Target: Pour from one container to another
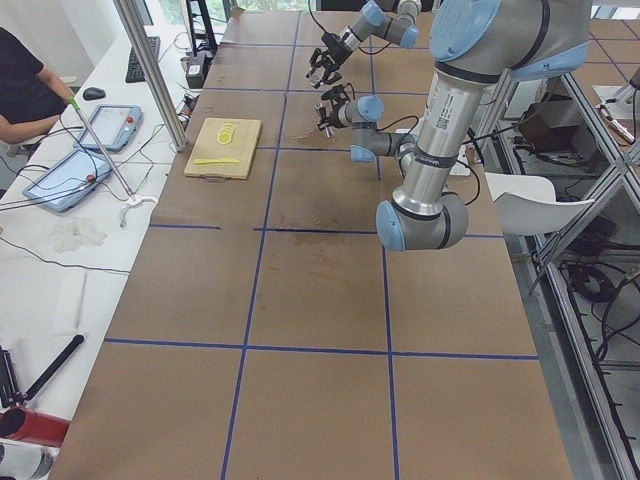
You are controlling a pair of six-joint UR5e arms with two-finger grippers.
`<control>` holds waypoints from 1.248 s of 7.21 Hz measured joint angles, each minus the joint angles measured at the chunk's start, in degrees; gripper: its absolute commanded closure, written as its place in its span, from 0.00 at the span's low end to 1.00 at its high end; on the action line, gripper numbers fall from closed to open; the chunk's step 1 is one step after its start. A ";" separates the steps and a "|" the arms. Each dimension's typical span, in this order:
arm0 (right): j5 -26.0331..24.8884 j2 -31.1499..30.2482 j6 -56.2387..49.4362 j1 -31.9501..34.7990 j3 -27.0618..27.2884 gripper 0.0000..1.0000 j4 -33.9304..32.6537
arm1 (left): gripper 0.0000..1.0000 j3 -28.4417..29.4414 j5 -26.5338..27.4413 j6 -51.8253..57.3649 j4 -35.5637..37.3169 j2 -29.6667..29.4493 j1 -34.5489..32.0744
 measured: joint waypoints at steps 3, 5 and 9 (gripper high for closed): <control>-0.46 1.32 -2.56 -0.55 -0.16 1.00 -1.76 | 1.00 2.54 -0.07 0.00 0.03 -2.25 -0.03; -1.34 2.47 -4.84 -0.33 -0.56 1.00 -2.44 | 1.00 2.71 -0.21 -0.05 0.02 -2.51 0.12; -1.94 5.91 -6.97 1.22 -2.34 1.00 -6.59 | 1.00 2.61 -0.34 -0.14 0.02 -3.05 0.31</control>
